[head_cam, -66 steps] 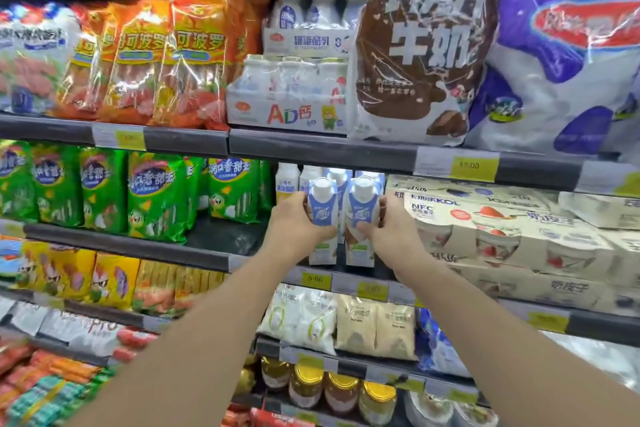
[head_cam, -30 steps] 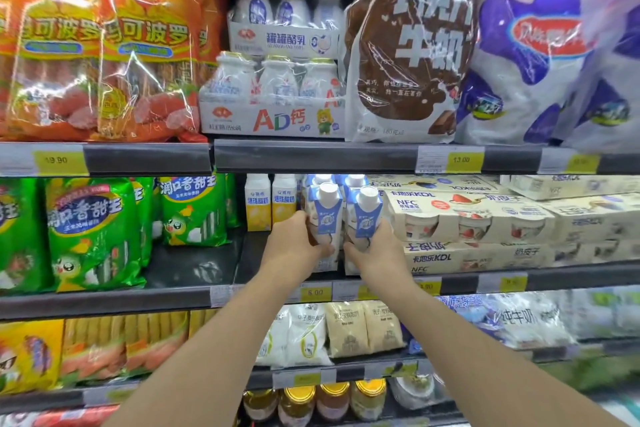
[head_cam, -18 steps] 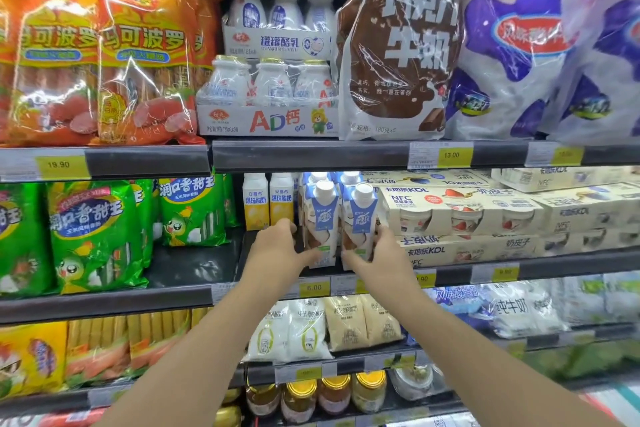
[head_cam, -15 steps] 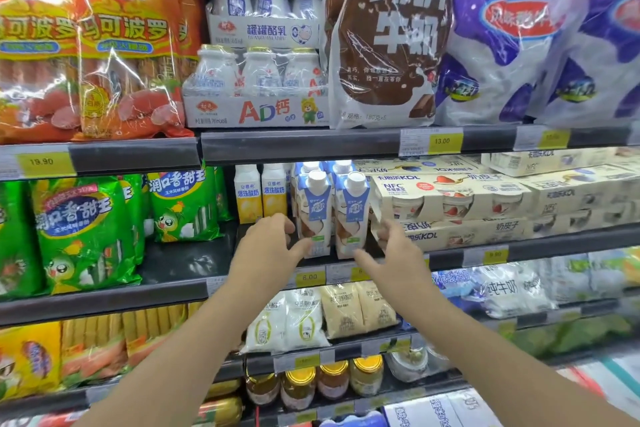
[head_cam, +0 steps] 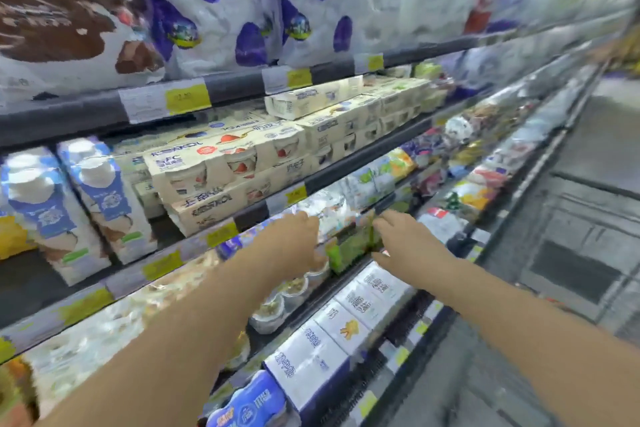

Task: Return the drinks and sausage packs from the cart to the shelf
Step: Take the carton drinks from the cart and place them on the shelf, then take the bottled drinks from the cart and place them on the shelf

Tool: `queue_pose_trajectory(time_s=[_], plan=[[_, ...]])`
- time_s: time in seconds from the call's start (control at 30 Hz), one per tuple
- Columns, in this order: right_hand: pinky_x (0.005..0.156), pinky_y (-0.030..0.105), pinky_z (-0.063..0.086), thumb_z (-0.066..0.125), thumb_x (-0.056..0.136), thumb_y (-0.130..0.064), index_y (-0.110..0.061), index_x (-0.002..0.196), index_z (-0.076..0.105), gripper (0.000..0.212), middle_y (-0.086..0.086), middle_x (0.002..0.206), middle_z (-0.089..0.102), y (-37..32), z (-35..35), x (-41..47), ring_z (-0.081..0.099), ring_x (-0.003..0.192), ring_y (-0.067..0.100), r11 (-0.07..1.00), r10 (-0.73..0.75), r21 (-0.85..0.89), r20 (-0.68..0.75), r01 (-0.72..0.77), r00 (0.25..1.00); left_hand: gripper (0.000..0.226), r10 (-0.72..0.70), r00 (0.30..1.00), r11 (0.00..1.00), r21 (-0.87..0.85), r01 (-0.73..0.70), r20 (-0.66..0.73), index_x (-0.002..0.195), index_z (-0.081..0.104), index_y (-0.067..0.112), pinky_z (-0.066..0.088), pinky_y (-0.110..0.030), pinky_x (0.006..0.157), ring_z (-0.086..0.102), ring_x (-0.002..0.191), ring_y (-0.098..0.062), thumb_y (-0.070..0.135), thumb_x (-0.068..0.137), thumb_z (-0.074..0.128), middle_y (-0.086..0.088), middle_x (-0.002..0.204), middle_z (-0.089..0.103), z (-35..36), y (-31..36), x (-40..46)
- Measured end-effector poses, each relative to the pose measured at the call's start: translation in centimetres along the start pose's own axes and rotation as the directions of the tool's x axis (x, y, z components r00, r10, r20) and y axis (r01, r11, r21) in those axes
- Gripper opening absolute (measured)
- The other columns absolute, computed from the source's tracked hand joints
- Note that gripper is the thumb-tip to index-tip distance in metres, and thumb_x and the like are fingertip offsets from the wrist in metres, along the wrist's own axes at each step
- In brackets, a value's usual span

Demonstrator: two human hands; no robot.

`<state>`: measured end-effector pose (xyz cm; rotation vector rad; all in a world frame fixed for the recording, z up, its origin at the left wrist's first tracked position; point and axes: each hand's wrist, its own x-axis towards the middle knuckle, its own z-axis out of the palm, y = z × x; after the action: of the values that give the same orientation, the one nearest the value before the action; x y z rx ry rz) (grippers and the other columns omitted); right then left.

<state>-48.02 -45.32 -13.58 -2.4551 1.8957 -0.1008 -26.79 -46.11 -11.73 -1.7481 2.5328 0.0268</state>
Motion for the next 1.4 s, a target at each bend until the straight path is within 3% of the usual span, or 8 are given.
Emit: queue_pose_trajectory(time_s=[0.1, 0.3, 0.63, 0.73, 0.87, 1.03, 1.13, 1.4], plan=[[0.105, 0.041, 0.043, 0.057, 0.096, -0.038, -0.011, 0.137, 0.047, 0.05, 0.011, 0.14, 0.047, 7.5, 0.1, -2.2, 0.044, 0.13, 0.031, 0.99, 0.142, -0.025, 0.02, -0.141, 0.99, 0.063, 0.094, 0.995, 0.995, 0.036, -0.095, 0.034, 0.138, 0.042, 0.008, 0.044, -0.041, 0.099, 0.049, 0.124, -0.032, 0.05, 0.092, 0.053, -0.013, 0.134, 0.049, 0.5, 5.8, 5.3], [0.105, 0.045, 0.044, 0.056, 0.095, -0.04, -0.011, 0.141, 0.045, 0.056, 0.013, 0.145, 0.044, 23.6, 1.2, -8.5, 0.044, 0.132, 0.034, 0.907, 0.42, -0.055, 0.078, -0.417, 0.904, 0.057, 0.306, 0.947, 0.951, 0.006, -0.308, 0.095, 0.128, 0.047, 0.009, 0.046, -0.042, 0.094, 0.051, 0.116, -0.031, 0.053, 0.092, 0.053, -0.012, 0.126, 0.052, 2.8, 20.0, 15.2], [0.09, 0.041, 0.054, 0.061, 0.079, -0.043, -0.019, 0.117, 0.059, 0.044, 0.009, 0.116, 0.063, 47.4, 8.3, -20.5, 0.063, 0.109, 0.032, 0.671, 0.732, 0.002, 0.16, -0.742, 0.663, 0.065, 0.456, 0.854, 0.883, -0.007, -0.469, 0.249, 0.133, 0.047, 0.009, 0.046, -0.043, 0.097, 0.051, 0.12, -0.033, 0.056, 0.089, 0.056, -0.013, 0.13, 0.052, 7.9, 42.9, 25.4], [0.097, 0.039, 0.051, 0.058, 0.083, -0.049, -0.023, 0.122, 0.06, 0.047, 0.008, 0.122, 0.061, 51.0, 9.1, -22.5, 0.059, 0.117, 0.03, 0.624, 0.76, 0.051, 0.197, -0.78, 0.62, 0.059, 0.495, 0.823, 0.857, -0.002, -0.515, 0.278, 0.129, 0.048, 0.009, 0.047, -0.043, 0.093, 0.053, 0.117, -0.032, 0.053, 0.09, 0.055, -0.013, 0.127, 0.053, 9.2, 48.1, 27.4], [0.102, 0.039, 0.044, 0.057, 0.096, -0.037, -0.01, 0.136, 0.045, 0.05, 0.011, 0.137, 0.05, 54.2, 10.1, -22.5, 0.052, 0.125, 0.031, 0.575, 0.772, 0.089, 0.271, -0.813, 0.575, 0.061, 0.526, 0.782, 0.835, -0.026, -0.55, 0.335, 0.134, 0.045, 0.011, 0.045, -0.044, 0.097, 0.05, 0.122, -0.031, 0.054, 0.091, 0.051, -0.011, 0.131, 0.05, 11.9, 52.7, 30.8], [0.104, 0.039, 0.042, 0.056, 0.094, -0.029, -0.011, 0.131, 0.049, 0.041, 0.009, 0.133, 0.052, 58.2, 14.4, -19.0, 0.05, 0.126, 0.029, 0.568, 0.752, 0.091, 0.347, -0.818, 0.561, 0.06, 0.541, 0.728, 0.82, -0.073, -0.567, 0.422, 0.136, 0.044, 0.011, 0.043, -0.042, 0.1, 0.048, 0.123, -0.029, 0.049, 0.091, 0.054, -0.01, 0.133, 0.049, 16.6, 56.0, 36.2], [0.103, 0.036, 0.042, 0.056, 0.092, -0.024, -0.012, 0.127, 0.051, 0.038, 0.006, 0.129, 0.053, 60.8, 16.8, -15.6, 0.051, 0.123, 0.026, 0.567, 0.734, 0.112, 0.381, -0.816, 0.563, 0.053, 0.532, 0.701, 0.827, -0.116, -0.549, 0.475, 0.13, 0.047, 0.011, 0.044, -0.041, 0.097, 0.049, 0.12, -0.029, 0.047, 0.091, 0.052, -0.01, 0.131, 0.05, 20.1, 57.3, 40.6], [0.097, 0.037, 0.047, 0.056, 0.093, -0.021, -0.012, 0.128, 0.053, 0.036, 0.008, 0.128, 0.055, 68.2, 28.8, -7.8, 0.056, 0.118, 0.026, 0.418, 0.721, 0.187, 0.528, -0.889, 0.449, 0.072, 0.413, 0.601, 0.9, -0.209, -0.382, 0.684, 0.15, 0.027, 0.009, 0.044, -0.041, 0.103, 0.045, 0.13, -0.03, 0.05, 0.095, 0.05, -0.013, 0.146, 0.041, 33.9, 60.8, 50.3]])
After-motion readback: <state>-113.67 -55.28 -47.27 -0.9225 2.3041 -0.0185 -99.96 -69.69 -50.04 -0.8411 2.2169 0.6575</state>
